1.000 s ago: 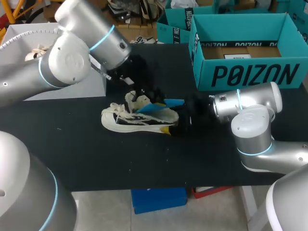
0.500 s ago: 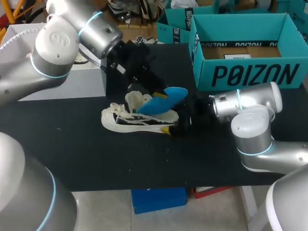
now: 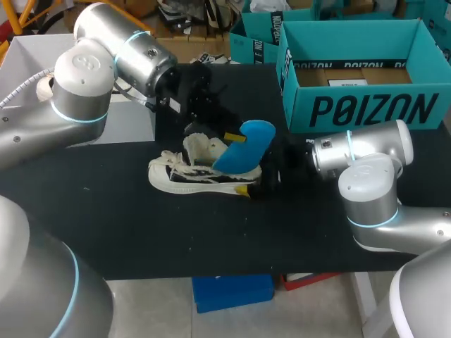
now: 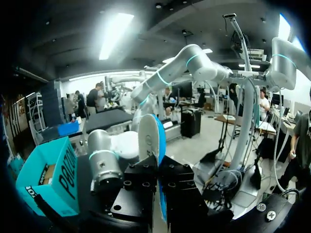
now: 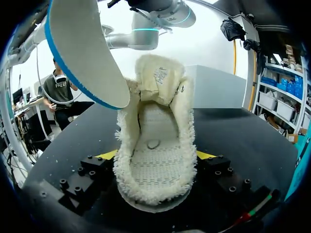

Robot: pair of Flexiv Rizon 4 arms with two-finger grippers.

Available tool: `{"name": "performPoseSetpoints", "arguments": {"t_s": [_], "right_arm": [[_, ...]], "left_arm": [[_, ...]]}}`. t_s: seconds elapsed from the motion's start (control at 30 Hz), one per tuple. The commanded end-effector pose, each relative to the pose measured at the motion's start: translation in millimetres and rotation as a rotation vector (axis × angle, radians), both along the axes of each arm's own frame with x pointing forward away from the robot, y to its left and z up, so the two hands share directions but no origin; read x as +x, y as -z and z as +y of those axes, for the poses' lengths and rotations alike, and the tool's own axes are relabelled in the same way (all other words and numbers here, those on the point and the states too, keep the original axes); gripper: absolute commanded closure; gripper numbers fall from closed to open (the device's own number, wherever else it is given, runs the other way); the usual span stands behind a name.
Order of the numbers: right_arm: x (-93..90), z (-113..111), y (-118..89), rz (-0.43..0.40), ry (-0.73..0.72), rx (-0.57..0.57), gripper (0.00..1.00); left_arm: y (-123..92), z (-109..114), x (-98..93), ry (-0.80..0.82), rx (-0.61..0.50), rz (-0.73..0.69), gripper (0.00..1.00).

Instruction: Take the shoe out of the shoebox, open the shoe tongue, remove and reinsert the insole, then place the shoe into the shoebox

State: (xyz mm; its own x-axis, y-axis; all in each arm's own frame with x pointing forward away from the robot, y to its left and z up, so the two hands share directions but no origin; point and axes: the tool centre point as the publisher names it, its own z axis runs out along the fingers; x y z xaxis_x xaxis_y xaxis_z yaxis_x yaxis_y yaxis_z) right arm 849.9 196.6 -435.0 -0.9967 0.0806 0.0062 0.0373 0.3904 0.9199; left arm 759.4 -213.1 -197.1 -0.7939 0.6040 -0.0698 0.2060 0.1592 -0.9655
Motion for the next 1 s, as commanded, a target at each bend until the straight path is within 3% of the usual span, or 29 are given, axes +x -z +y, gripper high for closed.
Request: {"name": "performPoseSetpoints", "arguments": {"t_s": [0.03,0.33,1.0], "right_arm": [[-0.4,1.1,3.1,0.0,0.001,0.0,1.0],[-0.4,1.1,3.1,0.0,0.001,0.0,1.0],[-0.4,1.1,3.1,0.0,0.001,0.0,1.0]], "left_arm": [[-9.6,3.6,-5.1,-0.017,-0.014,-0.012,1.0],[-36.0,10.3,-13.7,-0.044,-0.021,-0.054,1.0],[-36.3,11.2,-14.5,-0.055,-0.008,-0.053,1.0]]}}
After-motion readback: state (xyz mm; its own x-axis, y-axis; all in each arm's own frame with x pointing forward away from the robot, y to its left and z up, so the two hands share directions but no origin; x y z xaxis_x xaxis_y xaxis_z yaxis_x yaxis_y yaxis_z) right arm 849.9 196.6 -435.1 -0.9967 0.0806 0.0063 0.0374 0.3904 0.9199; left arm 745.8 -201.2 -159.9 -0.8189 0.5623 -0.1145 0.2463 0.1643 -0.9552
